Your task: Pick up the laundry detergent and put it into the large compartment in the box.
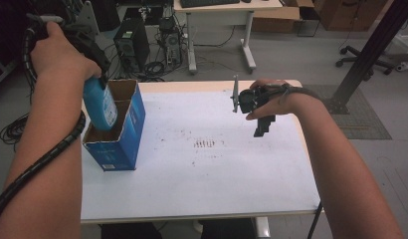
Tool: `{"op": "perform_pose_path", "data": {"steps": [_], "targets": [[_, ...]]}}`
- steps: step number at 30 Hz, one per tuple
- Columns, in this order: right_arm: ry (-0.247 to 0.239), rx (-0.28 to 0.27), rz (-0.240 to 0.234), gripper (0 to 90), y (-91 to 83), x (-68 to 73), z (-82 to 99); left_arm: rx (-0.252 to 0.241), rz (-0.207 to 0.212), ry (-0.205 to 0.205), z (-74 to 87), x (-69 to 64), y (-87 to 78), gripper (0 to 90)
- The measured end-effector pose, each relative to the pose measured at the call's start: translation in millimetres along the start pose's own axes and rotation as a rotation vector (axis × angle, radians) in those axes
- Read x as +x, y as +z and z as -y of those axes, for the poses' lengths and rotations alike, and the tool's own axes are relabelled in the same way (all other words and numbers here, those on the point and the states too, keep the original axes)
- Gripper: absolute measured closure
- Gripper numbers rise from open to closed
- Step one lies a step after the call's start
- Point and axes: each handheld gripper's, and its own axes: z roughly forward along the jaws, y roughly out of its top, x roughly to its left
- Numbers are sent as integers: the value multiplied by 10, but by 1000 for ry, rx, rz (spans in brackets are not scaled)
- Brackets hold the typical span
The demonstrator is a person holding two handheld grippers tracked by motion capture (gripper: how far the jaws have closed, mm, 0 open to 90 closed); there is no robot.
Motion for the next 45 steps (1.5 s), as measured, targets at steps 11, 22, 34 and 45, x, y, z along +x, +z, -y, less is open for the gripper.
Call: {"op": "perform_pose_path", "data": {"steps": [11,22,34,45], "targets": [[-4,1,-2,58,6,-4,-22,10,2,8,1,-8,242,375],[-3,3,-1,59,7,4,-13,38,-2,26,6,-50,499,375],[0,6,0,58,8,2,-9,65,5,31,-8,-55,787,375],[-11,5,-10,59,57,-19,-60,73,16,27,7,-29,1056,375]]}}
